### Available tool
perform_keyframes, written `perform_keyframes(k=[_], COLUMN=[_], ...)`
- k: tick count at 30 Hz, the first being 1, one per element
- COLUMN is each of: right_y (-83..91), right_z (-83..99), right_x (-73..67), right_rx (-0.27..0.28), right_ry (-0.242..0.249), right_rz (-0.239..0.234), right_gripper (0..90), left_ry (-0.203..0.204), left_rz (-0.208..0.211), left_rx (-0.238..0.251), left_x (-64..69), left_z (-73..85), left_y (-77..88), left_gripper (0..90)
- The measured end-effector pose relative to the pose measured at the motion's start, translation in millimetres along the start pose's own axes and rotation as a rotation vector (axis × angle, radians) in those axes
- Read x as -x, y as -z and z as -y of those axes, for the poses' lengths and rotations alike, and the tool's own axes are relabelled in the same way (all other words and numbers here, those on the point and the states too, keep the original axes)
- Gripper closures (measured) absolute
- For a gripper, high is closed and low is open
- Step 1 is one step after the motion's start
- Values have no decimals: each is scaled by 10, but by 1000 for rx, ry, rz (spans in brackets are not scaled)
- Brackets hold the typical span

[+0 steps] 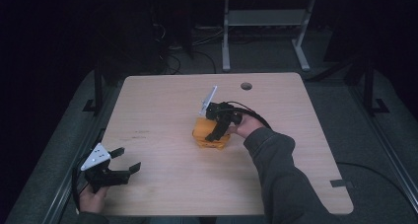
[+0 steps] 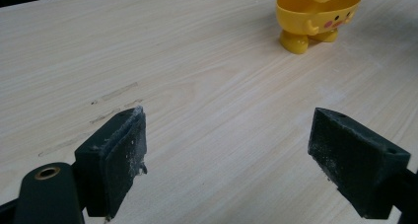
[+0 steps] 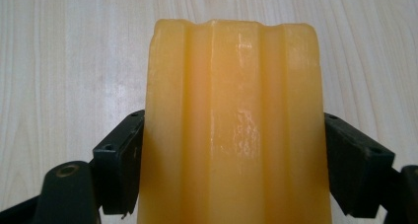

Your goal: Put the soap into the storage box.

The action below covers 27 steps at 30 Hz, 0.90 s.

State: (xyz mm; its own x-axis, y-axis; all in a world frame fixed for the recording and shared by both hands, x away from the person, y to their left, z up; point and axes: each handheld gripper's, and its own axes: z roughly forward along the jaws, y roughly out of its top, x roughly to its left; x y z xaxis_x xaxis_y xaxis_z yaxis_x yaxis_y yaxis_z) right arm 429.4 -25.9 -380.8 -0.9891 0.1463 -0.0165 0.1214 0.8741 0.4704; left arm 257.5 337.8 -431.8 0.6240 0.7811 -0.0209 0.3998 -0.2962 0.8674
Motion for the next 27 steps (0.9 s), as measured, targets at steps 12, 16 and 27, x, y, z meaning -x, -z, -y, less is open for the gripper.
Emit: perform_keyframes(k=[12, 16, 27], right_y=[-120, -121, -125], right_z=[31, 39, 55], right_x=[-7, -3, 7], right_rx=[-24, -17, -14], right_ry=[8, 11, -14], right_rz=[-6, -7, -21], right_gripper=[206, 204, 199], left_ry=[-4, -8, -9], left_rz=[2, 4, 3], left_rx=[-1, -2, -2], left_x=[-1, 0, -1], left_z=[-2, -2, -3], left_y=[2, -2, -3], left_gripper=[143, 143, 143])
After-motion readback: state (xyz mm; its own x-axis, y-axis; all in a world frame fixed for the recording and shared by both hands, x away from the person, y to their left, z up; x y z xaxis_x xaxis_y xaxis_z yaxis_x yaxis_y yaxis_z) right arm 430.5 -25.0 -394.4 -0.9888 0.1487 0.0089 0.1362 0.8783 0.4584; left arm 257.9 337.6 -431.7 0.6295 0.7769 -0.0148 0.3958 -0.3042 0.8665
